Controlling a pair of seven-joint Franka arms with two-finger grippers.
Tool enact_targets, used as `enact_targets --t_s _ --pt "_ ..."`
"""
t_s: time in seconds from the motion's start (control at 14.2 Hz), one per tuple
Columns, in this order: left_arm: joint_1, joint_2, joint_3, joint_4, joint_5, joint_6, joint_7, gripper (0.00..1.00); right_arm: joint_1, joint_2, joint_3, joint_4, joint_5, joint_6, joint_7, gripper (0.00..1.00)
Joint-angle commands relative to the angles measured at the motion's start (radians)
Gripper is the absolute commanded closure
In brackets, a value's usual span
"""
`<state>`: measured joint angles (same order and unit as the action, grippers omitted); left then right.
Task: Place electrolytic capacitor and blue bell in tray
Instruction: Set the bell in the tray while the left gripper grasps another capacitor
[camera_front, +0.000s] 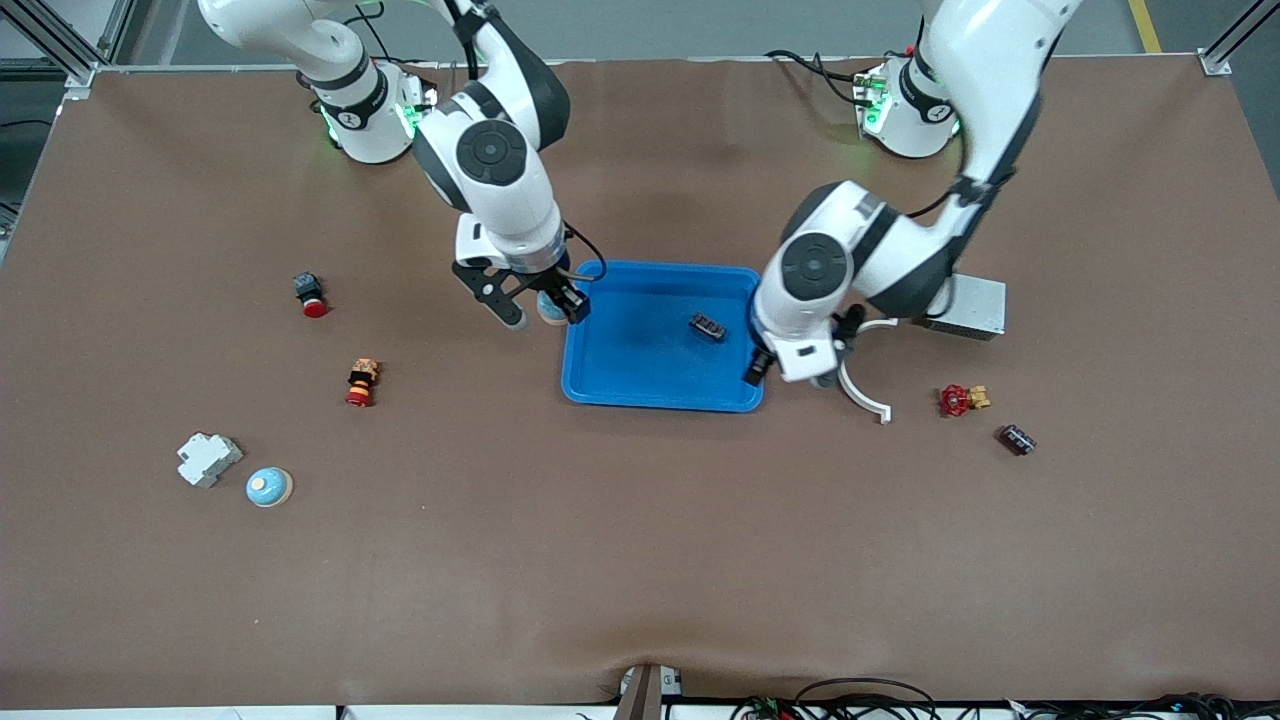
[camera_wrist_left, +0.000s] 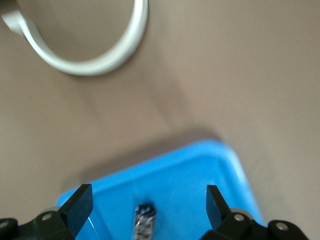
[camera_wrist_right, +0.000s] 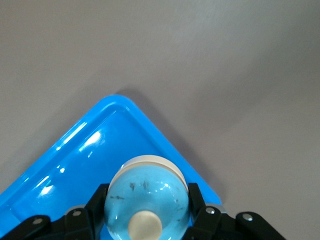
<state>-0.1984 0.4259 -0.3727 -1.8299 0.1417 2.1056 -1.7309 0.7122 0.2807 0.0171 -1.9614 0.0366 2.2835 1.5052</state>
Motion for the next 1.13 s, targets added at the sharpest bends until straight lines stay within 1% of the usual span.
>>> enact_targets --t_s 0.0,0.14,0.28,0.35,0.42,0.56,0.77,0.92,1.06 --pt "0.092 -0.015 -0.002 0.037 0.022 -0.085 0.095 0.00 0.053 0.069 -0.016 0.030 -0.015 0.036 0.087 1.00" --pt "0.190 -0.032 -0.002 0.029 0.041 -0.110 0.215 0.00 0.075 0.110 -0.016 0.042 -0.032 0.050 0.128 1.00" --pt "0.317 -0.026 -0.005 0.015 0.117 -0.121 0.357 0.00 0.099 0.153 -0.016 0.077 -0.049 0.048 0.180 1.00" --pt "0.377 -0.022 -0.008 -0.003 0.130 -0.098 0.422 0.00 0.114 0.173 -0.016 0.091 -0.056 0.050 0.203 1.00" --pt "0.411 -0.019 -0.008 -0.015 0.137 -0.057 0.456 0.00 0.124 0.189 -0.016 0.105 -0.060 0.050 0.226 1.00" --pt "0.464 0.010 -0.006 -0.016 0.177 -0.024 0.533 0.00 0.148 0.228 -0.017 0.134 -0.063 0.051 0.268 1.00" --pt "0.511 0.063 -0.006 -0.020 0.238 0.048 0.544 0.00 0.177 0.271 -0.017 0.148 -0.090 0.077 0.329 1.00" --pt "0.540 0.099 -0.006 -0.028 0.286 0.106 0.544 0.04 0.193 0.296 -0.017 0.148 -0.101 0.102 0.372 1.00" --pt "0.550 0.123 -0.006 -0.029 0.337 0.134 0.548 0.10 0.199 0.310 -0.017 0.147 -0.101 0.141 0.411 1.00"
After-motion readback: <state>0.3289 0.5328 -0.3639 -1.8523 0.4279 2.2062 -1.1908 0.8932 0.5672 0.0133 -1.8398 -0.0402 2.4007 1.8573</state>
